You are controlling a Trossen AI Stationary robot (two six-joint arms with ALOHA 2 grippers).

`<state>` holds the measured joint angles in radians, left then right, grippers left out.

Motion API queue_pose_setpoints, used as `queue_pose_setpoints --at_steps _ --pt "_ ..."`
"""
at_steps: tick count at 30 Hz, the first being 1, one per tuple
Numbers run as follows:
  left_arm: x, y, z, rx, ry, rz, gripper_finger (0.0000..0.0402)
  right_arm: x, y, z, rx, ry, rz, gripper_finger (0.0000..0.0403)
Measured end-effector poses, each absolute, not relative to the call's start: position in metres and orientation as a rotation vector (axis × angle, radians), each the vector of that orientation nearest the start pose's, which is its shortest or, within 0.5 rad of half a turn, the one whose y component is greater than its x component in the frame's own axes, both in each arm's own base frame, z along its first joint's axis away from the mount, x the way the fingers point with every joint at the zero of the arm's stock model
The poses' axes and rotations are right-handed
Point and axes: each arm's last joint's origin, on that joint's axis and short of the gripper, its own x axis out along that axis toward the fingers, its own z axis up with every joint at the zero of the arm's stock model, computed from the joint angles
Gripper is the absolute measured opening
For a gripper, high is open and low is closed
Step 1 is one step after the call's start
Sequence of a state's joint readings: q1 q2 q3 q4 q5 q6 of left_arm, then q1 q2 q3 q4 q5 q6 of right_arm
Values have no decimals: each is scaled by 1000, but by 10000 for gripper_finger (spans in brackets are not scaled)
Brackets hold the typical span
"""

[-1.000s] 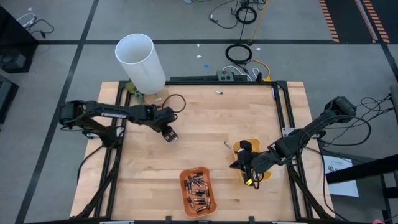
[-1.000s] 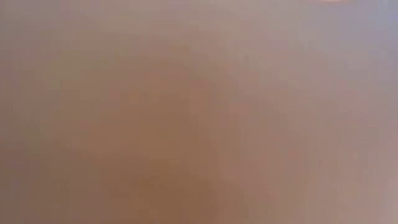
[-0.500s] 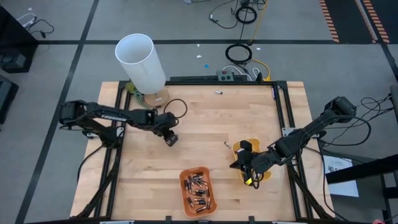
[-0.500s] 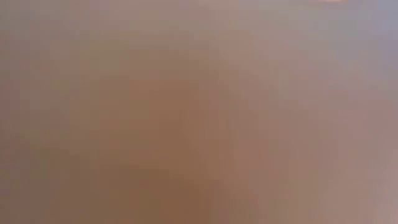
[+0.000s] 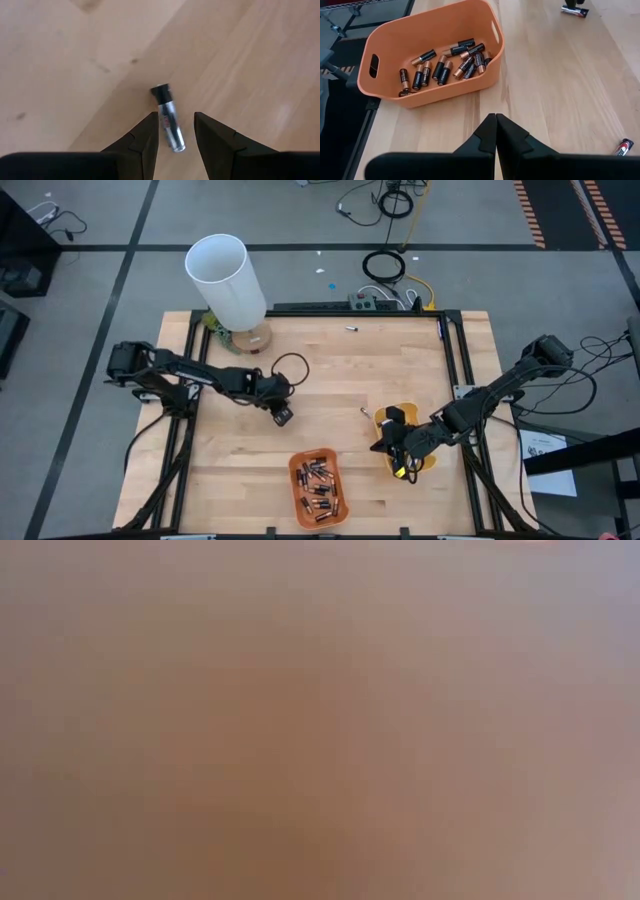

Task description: Sort batteries

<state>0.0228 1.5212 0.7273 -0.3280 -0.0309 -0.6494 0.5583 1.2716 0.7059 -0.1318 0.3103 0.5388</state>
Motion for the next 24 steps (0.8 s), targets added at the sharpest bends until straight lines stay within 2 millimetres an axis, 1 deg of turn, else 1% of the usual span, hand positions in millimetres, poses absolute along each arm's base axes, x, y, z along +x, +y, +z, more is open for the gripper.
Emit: queue_pose_setpoints --at_steps 12,15,18,21,24 --pt "273 0 123 -516 1115 421 134 220 127 214 227 673 59 0" --pt "277 -4 121 -426 1128 391 134 220 127 214 226 673 59 0" --pt "280 -12 123 -267 1128 337 132 220 127 214 225 673 59 0" --pt "284 -19 125 -121 1118 289 110 220 127 214 224 673 59 0" --pt "284 -21 126 -97 1120 257 67 220 127 214 224 673 59 0"
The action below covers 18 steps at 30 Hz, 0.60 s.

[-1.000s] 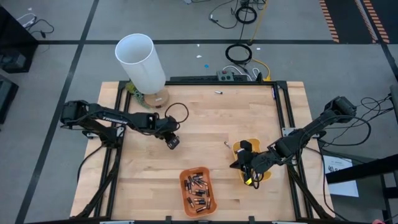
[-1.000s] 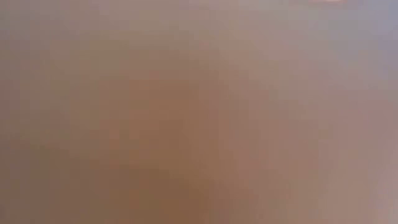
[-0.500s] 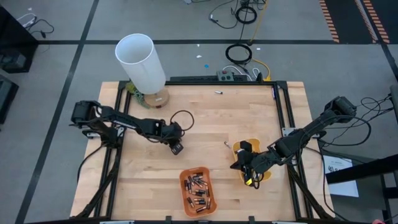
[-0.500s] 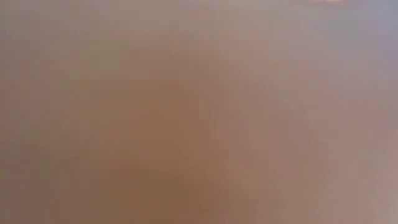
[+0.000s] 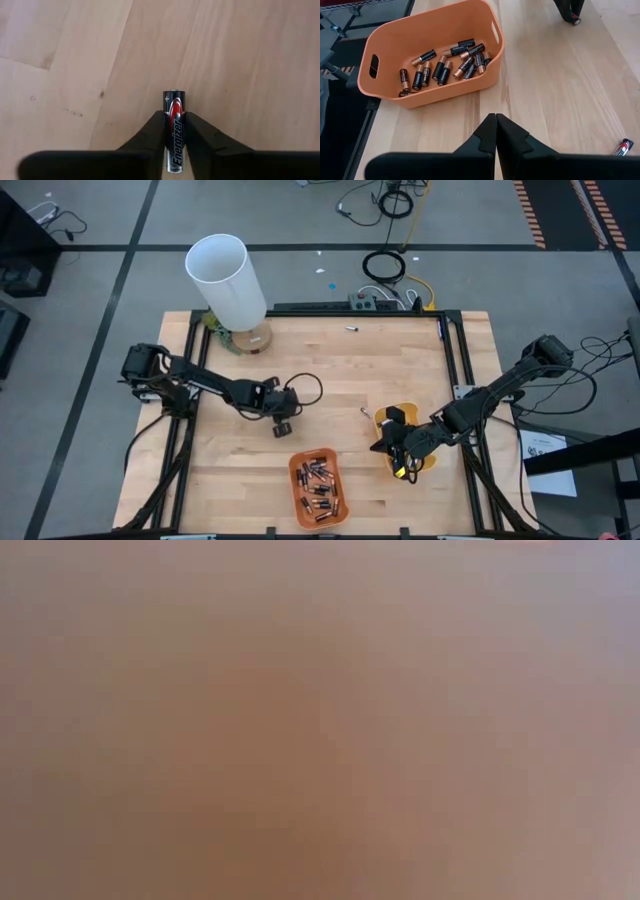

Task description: Sort batteries

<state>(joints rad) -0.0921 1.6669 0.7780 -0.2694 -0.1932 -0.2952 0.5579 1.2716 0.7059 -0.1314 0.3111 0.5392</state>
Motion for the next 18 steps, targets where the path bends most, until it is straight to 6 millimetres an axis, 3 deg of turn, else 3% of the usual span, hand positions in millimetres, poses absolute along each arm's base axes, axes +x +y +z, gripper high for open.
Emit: queue_pose_setpoints --at_steps 2,9,18 --pt "285 -19 126 -125 1121 245 45 220 127 214 224 673 59 0" --pt "294 -19 133 -139 1046 174 45 220 127 214 223 672 59 0" --pt "336 -14 197 -7 761 97 45 215 118 223 153 601 -83 0"
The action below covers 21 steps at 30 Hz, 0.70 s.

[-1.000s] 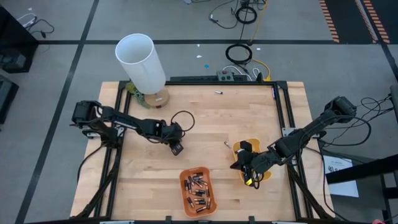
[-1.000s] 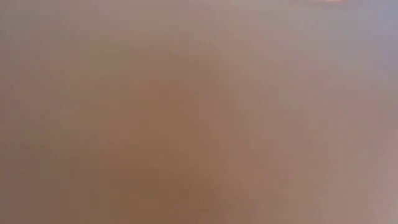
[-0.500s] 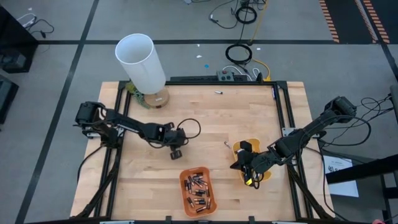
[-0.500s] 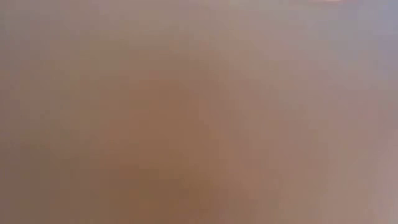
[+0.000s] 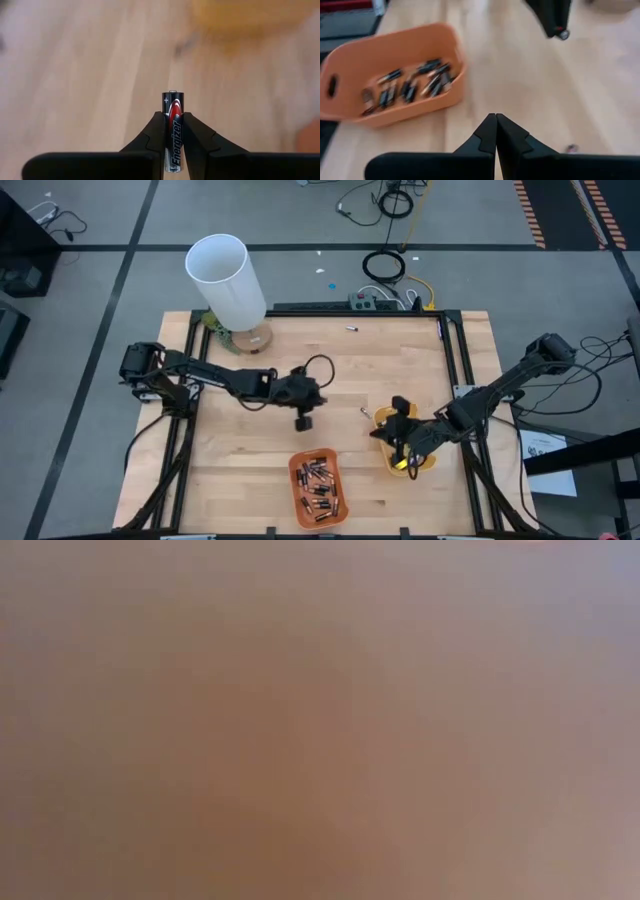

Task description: Sort batteries

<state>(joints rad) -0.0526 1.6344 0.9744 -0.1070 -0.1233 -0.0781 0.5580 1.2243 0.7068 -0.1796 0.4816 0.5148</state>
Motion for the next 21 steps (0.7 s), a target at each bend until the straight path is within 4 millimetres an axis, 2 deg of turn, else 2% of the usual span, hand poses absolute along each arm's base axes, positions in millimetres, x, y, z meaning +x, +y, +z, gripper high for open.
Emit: queue_pose_setpoints --at_steps 4,9,12,21 --pt "360 -17 217 13 544 8 45 204 109 233 124 543 -217 0" --pt "385 -22 208 11 512 -66 45 179 99 242 121 476 -414 0" --pt "407 -26 205 39 472 -102 45 167 95 243 144 453 -492 0" --pt "485 -38 211 99 414 -254 45 156 92 238 180 478 -558 0"
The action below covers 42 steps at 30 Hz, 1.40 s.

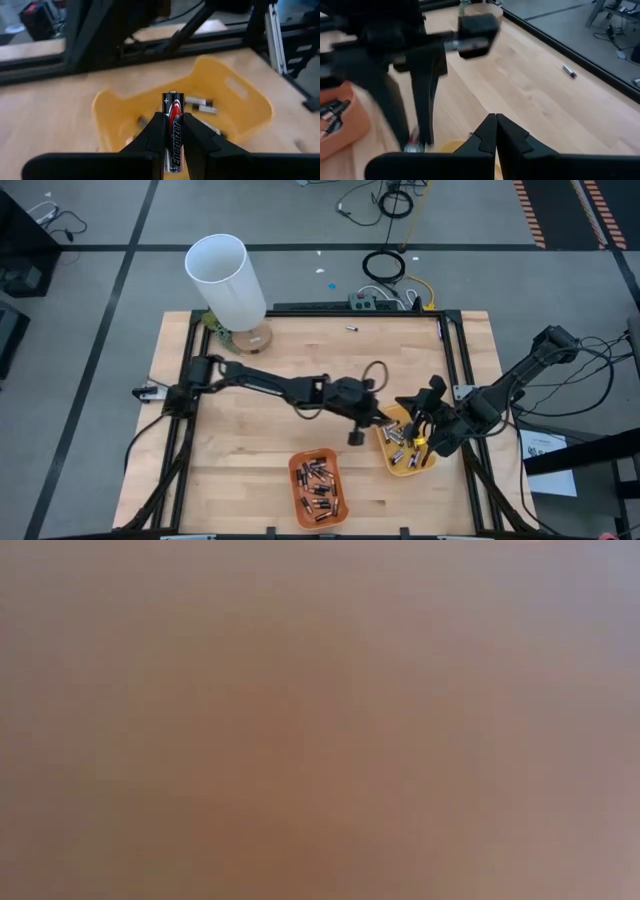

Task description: Sort batteries

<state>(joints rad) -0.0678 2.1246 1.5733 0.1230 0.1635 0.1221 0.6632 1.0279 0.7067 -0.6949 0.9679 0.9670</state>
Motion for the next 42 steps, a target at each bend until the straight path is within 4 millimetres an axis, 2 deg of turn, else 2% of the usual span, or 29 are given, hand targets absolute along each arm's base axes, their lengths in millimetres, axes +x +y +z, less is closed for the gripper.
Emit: queue_pose_setpoints --at_steps 5,12,26,32,37,39,42 --pt "520 -41 202 117 458 -280 45 151 90 235 169 506 -578 0" --pt "541 -42 181 136 535 -293 45 144 88 231 180 533 -613 0" --pt "541 -42 177 133 549 -291 47 143 88 231 182 533 -613 0" --pt "541 -42 177 135 548 -286 127 143 88 231 183 533 -613 0" --pt "541 -42 178 136 548 -285 152 144 88 231 185 536 -611 0" --pt "540 -42 183 148 543 -288 153 144 88 231 186 536 -611 0" --pt "532 -41 210 219 519 -305 155 144 88 231 186 537 -610 0"
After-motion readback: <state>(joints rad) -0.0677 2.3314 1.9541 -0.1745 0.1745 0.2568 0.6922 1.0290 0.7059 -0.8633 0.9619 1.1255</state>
